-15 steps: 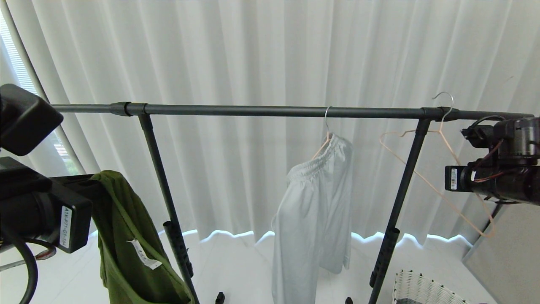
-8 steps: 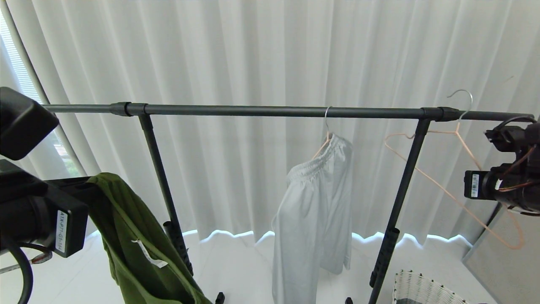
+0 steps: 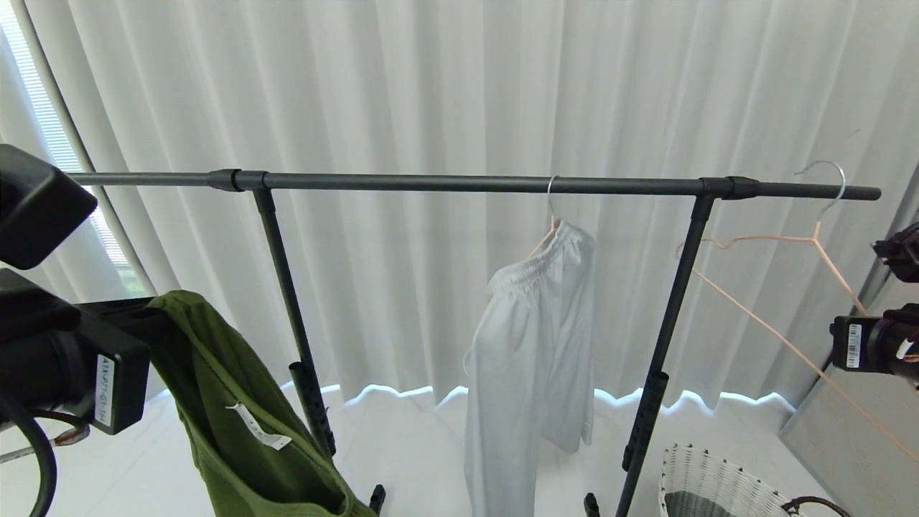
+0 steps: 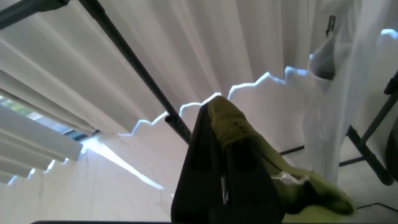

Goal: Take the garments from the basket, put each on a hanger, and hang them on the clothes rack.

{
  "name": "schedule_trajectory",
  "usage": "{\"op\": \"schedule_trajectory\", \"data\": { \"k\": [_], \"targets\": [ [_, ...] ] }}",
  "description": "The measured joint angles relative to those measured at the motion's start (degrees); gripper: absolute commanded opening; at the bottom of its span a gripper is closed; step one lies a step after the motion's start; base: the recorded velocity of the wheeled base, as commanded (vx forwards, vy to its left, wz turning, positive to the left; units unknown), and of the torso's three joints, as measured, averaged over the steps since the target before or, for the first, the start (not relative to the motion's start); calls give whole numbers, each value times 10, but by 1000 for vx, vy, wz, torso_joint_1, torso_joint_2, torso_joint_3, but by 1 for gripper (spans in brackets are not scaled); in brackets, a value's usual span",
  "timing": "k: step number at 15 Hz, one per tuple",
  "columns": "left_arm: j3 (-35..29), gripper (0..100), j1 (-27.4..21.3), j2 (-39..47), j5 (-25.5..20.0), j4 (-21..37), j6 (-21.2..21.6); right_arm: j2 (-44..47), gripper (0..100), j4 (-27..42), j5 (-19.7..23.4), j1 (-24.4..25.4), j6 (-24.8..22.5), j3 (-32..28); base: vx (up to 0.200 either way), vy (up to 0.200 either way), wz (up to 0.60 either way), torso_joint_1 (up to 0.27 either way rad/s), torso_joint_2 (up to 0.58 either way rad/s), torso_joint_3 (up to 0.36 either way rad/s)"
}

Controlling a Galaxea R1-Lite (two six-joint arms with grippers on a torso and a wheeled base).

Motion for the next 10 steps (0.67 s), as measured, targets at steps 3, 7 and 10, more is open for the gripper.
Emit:
{"op": "schedule_trajectory", "data": {
  "k": [3,7,10],
  "targets": [
    [5,0,-1,0,0,0,-1,-21,0,0,0,0,-8,19,-200,0,0,4,6,4],
    [15,0,0,0,0,-11,-2,-33,0,0,0,1,-10,24,-50,0,0,2,2,1],
    [25,0,0,1,1,-33,2,-39,0,1,1,2,-10,24,0,0,0,0,0,0]
  ]
}}
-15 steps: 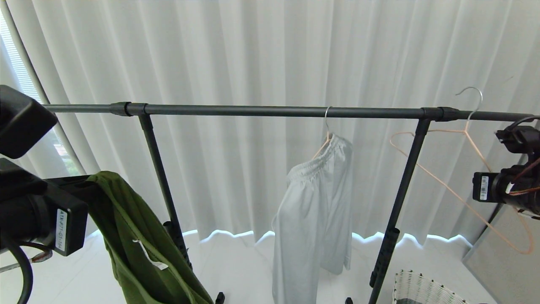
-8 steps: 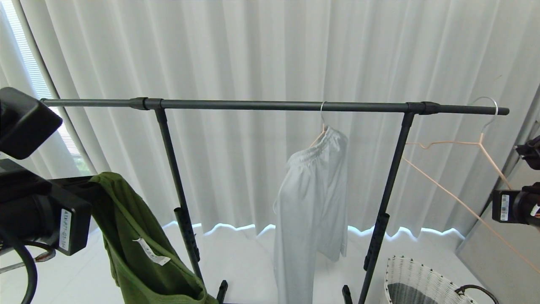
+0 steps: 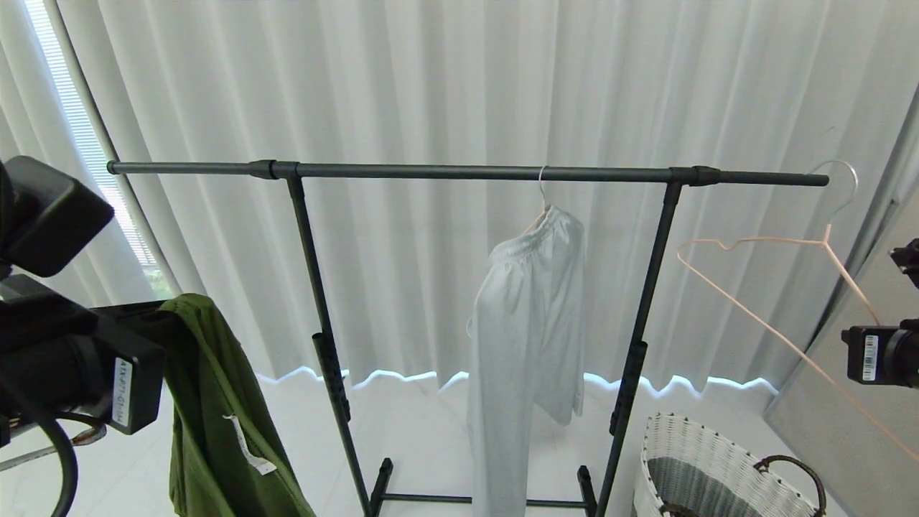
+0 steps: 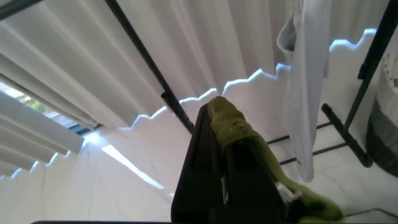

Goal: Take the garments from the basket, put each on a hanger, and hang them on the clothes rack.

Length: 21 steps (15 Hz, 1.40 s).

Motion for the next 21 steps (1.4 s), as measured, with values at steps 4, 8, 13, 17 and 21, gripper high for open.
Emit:
{"op": "schedule_trajectory", "data": {
  "k": [4,8,13,17,21],
  "targets": [
    [1,0,0,3,6,-2,30,-10,0,0,1,2,-1,0,0,200,0,-1,2,1],
    [-1,0,0,17,6,-27,30,-29,0,15,5,8,-1,1,0,200,0,5,1,-1],
    [5,0,-1,48,9,-70,30,-56,0,14,18,55,3,10,0,40,0,0,0,0],
    [10,0,-1,61,11,-76,31,-68,0,15,52,154,7,12,0,0,0,0,0,0],
    [6,0,1,83,55,-76,20,-68,0,21,64,345,44,12,0,0,0,0,0,0]
  ]
}}
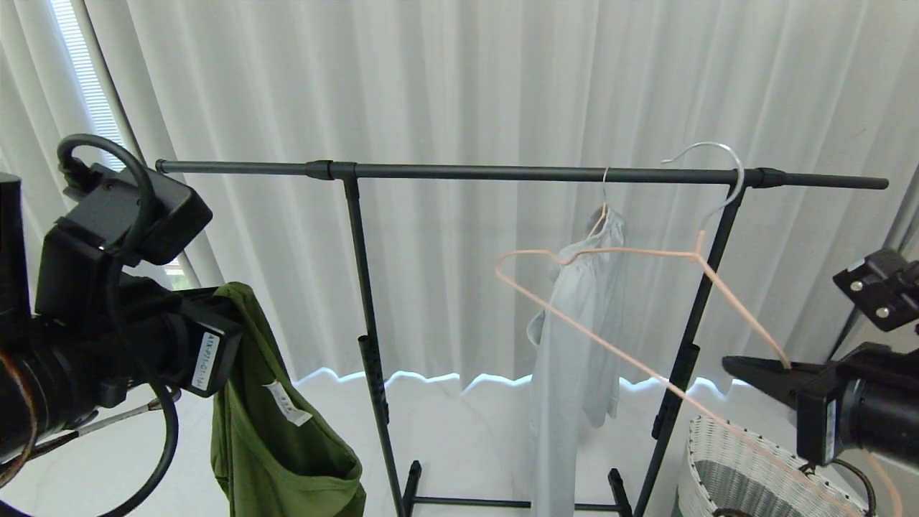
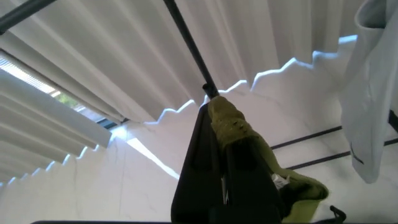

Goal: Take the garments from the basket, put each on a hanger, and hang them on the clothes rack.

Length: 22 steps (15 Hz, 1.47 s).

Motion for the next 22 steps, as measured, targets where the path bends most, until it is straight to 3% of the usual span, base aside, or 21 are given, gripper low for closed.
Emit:
{"op": "schedule_trajectory", "data": {
  "k": [4,6,9,14,18,22],
  "targets": [
    [-6,0,-1,41,2,1,-89,19,0,12,-15,195,74,3,0,0,0,0,0,0],
    [-15,0,-1,71,2,3,-152,43,0,2,-31,241,89,0,0,0,0,0,0,0],
    [-28,0,-2,104,2,4,-201,75,0,-22,-33,257,90,-10,0,0,0,0,0,0],
    [-31,0,-5,116,2,3,-202,114,0,-35,-49,251,92,-22,0,0,0,0,0,0],
    [-31,0,-5,119,2,3,-203,164,0,-107,-75,242,95,-39,0,0,0,0,0,0],
    [-38,0,0,120,2,3,-203,191,0,-107,-75,247,96,-50,0,0,0,0,0,0]
  ]
}}
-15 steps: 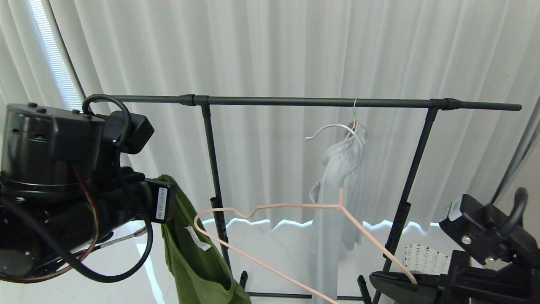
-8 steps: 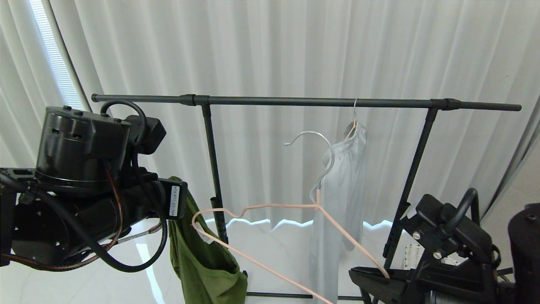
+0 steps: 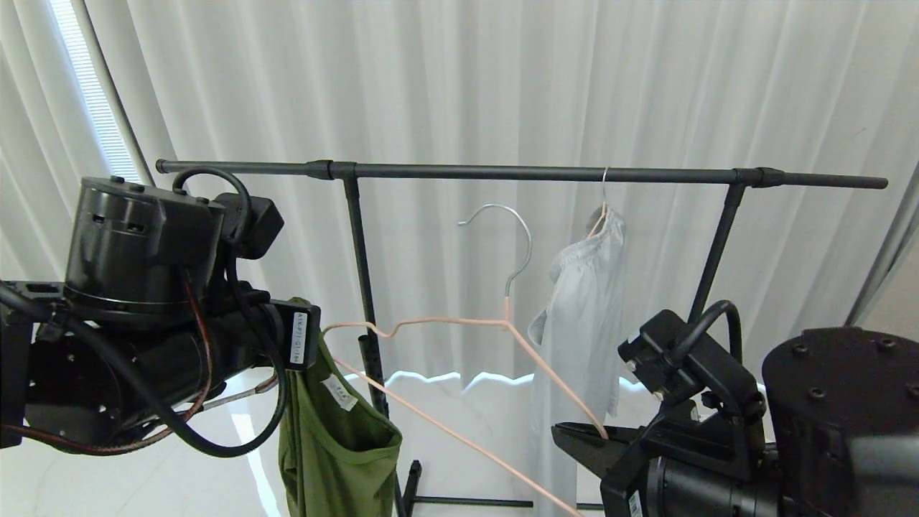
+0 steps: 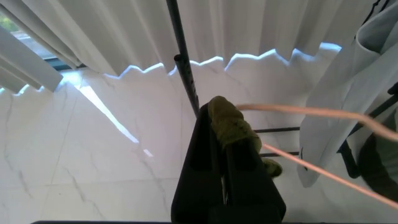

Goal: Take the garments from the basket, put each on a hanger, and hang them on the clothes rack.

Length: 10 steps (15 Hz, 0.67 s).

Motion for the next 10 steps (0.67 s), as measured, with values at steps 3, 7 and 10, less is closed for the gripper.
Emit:
{"op": "schedule_trajectory", "data": {
  "k": [3,7,10],
  "targets": [
    [-4,0,23,4,25,4,2,-2,0,2,-1,7,1,14,0,0,0,0,0,0],
    [-5,0,35,13,38,4,2,-5,0,0,0,23,2,8,0,0,0,0,0,0],
    [-5,0,35,16,40,4,2,-2,0,0,0,25,2,1,0,0,0,0,0,0]
  ]
}}
